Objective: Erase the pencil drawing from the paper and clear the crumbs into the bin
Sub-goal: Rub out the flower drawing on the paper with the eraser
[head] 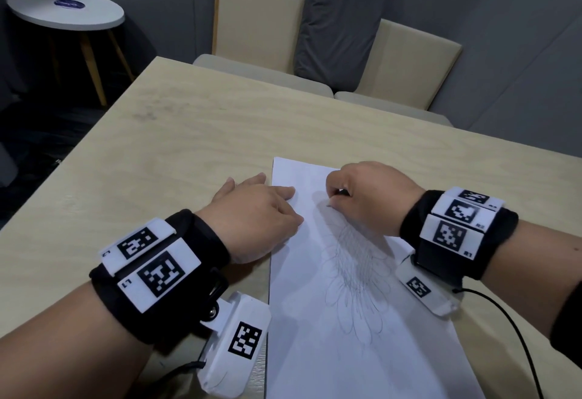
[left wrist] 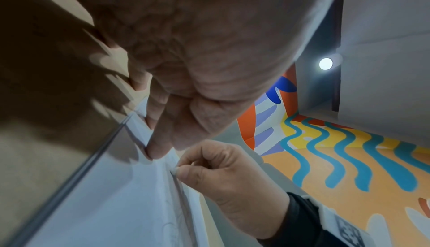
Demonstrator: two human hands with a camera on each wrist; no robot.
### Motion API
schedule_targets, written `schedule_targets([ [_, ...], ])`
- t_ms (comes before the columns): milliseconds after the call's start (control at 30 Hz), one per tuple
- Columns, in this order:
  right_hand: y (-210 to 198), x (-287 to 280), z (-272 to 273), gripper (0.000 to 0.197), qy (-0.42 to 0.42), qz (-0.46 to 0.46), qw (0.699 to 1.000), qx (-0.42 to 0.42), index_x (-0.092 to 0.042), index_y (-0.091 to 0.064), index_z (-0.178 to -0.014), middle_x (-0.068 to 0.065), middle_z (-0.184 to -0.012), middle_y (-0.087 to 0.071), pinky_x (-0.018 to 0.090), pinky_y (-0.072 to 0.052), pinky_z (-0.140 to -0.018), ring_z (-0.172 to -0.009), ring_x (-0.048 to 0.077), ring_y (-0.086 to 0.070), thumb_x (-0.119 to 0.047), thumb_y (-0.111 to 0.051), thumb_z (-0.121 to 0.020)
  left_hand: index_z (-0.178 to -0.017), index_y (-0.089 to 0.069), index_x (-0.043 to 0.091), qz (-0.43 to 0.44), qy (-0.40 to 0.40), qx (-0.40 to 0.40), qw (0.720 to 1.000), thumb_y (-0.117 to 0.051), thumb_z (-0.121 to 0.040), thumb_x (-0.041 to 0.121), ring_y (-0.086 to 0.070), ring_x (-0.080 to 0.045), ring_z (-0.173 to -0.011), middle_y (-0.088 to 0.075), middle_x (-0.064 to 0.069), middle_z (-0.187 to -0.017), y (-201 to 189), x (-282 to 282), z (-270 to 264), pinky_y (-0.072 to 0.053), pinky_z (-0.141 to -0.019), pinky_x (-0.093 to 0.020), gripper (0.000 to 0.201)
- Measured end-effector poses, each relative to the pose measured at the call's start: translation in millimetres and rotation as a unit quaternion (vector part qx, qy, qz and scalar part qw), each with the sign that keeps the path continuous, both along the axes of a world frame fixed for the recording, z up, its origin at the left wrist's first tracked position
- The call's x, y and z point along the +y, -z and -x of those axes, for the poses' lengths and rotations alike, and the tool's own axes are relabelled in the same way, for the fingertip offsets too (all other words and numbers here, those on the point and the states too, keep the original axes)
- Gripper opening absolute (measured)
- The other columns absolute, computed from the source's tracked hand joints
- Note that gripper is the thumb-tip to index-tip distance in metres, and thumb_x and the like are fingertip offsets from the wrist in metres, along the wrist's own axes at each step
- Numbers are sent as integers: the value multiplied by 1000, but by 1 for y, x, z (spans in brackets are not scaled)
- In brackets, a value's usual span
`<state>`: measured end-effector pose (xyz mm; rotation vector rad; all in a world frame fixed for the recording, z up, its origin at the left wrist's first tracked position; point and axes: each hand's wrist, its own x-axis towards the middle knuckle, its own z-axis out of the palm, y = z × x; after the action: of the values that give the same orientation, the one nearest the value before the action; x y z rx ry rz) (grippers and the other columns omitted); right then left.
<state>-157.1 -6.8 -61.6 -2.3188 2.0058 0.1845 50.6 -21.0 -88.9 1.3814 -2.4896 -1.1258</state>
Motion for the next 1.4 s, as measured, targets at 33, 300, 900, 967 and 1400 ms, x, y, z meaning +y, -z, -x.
schedule_targets([
  [33,0,0,2,11,3,-2,1000,1,-22,-58,-83,-3,-84,-62,40,-52,-74,-84,24,-55,-28,-56,-92,-107,-77,25,1,0,0,1000,-49,-95,34,1,-1,-151,-31,28,-156,0,0,0,11,-120,-39,32],
  [300,-2,4,5,13,12,-5,1000,-1,-22,-57,-80,-4,-81,-61,35,-50,-70,-81,23,-55,-28,-56,-92,-111,-76,23,11,10,-9,1000,-46,-96,33,2,-2,-151,-28,28,-157,0,0,1,10,-121,-40,35],
  [900,-6,13,20,12,46,-25,995,-81,-24,-61,-80,-9,-74,-62,30,-45,-63,-67,4,-53,-29,-64,-90,-114,-69,2,29,75,34,996,-47,-101,23,-21,8,-121,-45,5,-114,-12,10,0,8,-81,15,33],
  [967,-6,14,20,13,39,-21,995,-88,-24,-59,-78,-9,-77,-61,31,-46,-65,-69,5,-53,-28,-64,-90,-121,-66,9,18,100,33,994,-45,-102,26,-4,12,-136,-48,5,-139,-12,12,0,2,-101,3,33],
  [1400,0,1,6,11,-24,0,998,-56,-23,-65,-87,-9,-83,-57,39,-50,-80,-86,17,-53,-30,-59,-93,-128,-62,50,5,96,24,995,-50,-99,34,3,1,-151,-19,17,-164,-20,16,1,-2,-113,-13,34],
])
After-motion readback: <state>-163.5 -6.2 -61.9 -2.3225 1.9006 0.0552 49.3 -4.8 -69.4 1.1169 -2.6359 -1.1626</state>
